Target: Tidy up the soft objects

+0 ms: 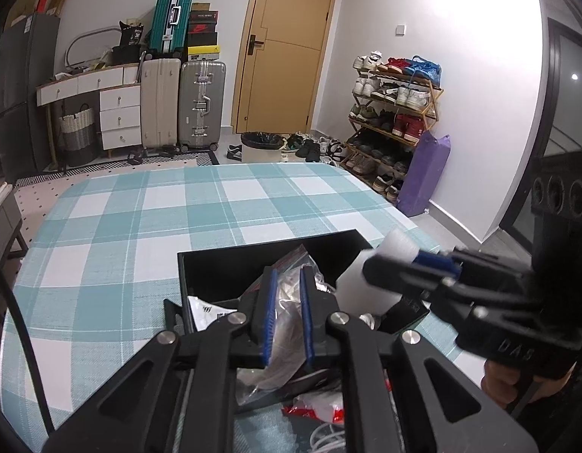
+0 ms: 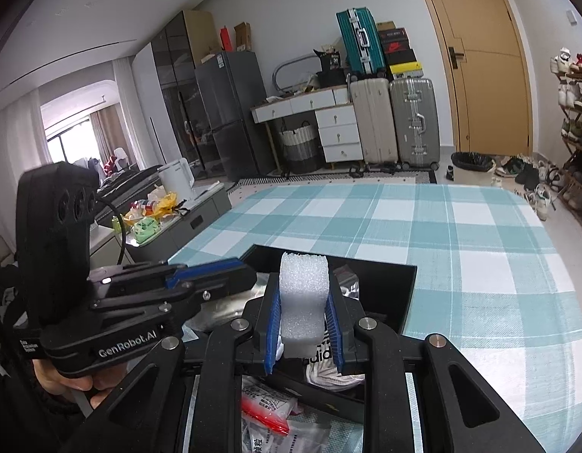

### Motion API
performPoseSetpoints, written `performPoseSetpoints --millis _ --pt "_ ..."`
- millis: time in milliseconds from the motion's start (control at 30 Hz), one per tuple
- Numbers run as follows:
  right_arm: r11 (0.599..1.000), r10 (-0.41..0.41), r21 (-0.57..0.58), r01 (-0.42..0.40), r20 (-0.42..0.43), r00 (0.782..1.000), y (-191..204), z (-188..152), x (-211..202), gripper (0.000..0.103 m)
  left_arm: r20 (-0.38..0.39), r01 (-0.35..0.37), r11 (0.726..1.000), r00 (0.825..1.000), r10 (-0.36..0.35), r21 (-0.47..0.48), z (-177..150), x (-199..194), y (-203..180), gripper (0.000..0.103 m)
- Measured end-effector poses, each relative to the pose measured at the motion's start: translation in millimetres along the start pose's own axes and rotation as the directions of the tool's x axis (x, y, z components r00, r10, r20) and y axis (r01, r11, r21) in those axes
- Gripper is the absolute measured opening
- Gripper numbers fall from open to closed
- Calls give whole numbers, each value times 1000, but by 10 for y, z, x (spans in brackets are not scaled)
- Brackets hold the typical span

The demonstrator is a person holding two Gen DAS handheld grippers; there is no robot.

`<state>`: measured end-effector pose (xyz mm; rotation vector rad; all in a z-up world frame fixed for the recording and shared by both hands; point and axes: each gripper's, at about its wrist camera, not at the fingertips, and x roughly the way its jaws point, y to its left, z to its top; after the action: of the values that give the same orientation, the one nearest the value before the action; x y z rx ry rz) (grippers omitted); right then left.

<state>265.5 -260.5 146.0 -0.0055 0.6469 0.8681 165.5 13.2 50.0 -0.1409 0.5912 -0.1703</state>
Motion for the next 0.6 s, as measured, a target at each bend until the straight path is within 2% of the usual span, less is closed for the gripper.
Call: performPoseSetpoints --millis 200,433,500,533,567,600 --pt "999 -4 46 7 -56 998 -80 -50 166 22 -16 6 1000 1000 -5 22 -3 85 -77 9" --pt "998 -53 12 54 -98 994 -60 -51 281 22 -103 -19 999 994 23 34 -167 231 -93 9" --pt "997 -74 -6 74 -94 993 -46 -51 283 28 -116 -27 999 993 31 37 -191 237 -87 11" --pt "996 -90 -13 89 -89 992 -43 -49 278 38 -116 -30 999 993 34 41 -197 230 -84 12" --pt "994 -107 -25 105 -86 991 -40 -50 270 48 -115 -37 998 992 42 45 -199 220 -85 18" --pt "992 -119 -37 116 -70 990 -29 -56 243 48 -112 -46 998 992 51 48 -199 204 -84 36"
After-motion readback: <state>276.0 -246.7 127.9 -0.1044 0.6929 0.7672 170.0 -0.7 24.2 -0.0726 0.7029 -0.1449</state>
